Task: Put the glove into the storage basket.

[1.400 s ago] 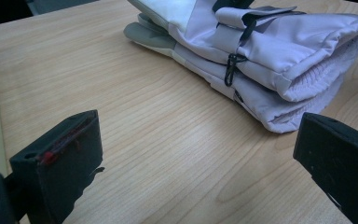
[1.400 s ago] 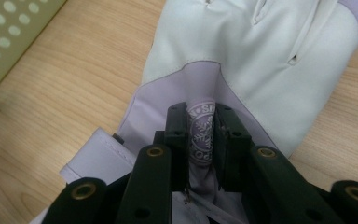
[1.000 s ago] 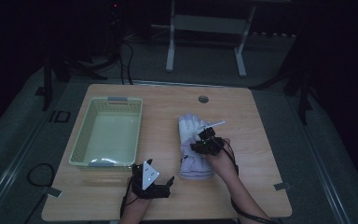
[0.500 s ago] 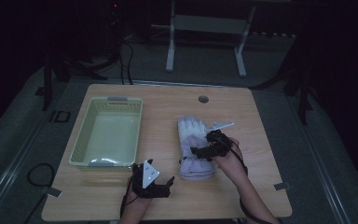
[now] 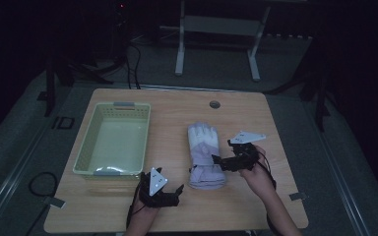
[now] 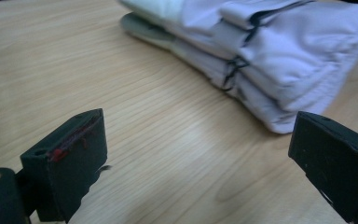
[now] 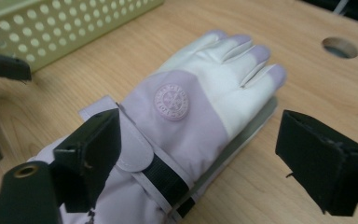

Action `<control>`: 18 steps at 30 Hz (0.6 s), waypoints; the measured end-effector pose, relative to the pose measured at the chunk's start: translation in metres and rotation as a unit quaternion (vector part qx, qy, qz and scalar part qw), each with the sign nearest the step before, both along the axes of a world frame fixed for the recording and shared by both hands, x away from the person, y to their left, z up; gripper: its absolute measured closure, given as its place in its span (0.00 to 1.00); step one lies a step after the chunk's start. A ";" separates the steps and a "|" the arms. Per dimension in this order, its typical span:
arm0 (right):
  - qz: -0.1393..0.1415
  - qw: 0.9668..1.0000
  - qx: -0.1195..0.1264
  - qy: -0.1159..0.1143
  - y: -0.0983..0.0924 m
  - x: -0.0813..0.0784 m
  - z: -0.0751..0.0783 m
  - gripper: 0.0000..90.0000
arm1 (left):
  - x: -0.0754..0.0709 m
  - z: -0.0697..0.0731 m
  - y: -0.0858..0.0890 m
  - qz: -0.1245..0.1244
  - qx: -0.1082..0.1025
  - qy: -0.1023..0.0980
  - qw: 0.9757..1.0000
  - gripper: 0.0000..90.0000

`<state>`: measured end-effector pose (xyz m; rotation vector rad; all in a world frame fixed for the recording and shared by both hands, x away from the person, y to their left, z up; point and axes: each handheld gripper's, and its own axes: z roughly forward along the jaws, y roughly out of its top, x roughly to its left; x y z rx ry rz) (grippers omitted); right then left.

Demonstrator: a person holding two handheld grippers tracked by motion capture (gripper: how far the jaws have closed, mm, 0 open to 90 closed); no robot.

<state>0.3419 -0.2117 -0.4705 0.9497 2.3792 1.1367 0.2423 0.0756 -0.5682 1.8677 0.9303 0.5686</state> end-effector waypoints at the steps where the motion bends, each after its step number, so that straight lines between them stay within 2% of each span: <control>1: 0.000 1.000 0.002 -0.002 -0.003 -0.001 0.001 0.16 | -0.001 0.000 -0.002 -0.005 0.006 -0.002 1.000 0.04; 3: -0.001 1.000 0.006 -0.001 -0.008 -0.002 0.003 0.16 | -0.003 0.001 -0.007 -0.013 0.022 -0.011 1.000 0.03; 5: -0.004 1.000 0.007 -0.004 -0.015 -0.003 0.004 0.16 | -0.005 0.004 -0.012 -0.017 0.028 -0.013 0.999 0.03; 10: -0.015 1.000 0.022 -0.014 -0.029 -0.003 0.005 0.16 | -0.003 0.024 -0.019 -0.030 0.008 -0.005 0.999 0.03; 12: -0.017 1.000 0.019 -0.011 -0.031 -0.001 0.005 0.16 | 0.002 0.033 -0.021 -0.030 0.003 0.012 0.999 0.04; 16: -0.023 0.999 0.023 -0.002 -0.031 0.002 0.005 0.15 | 0.015 0.047 -0.027 -0.032 -0.007 0.031 0.999 0.05; 18: -0.026 0.999 0.036 0.007 -0.032 0.003 0.004 0.15 | 0.022 0.052 -0.029 -0.027 -0.009 0.040 0.999 0.04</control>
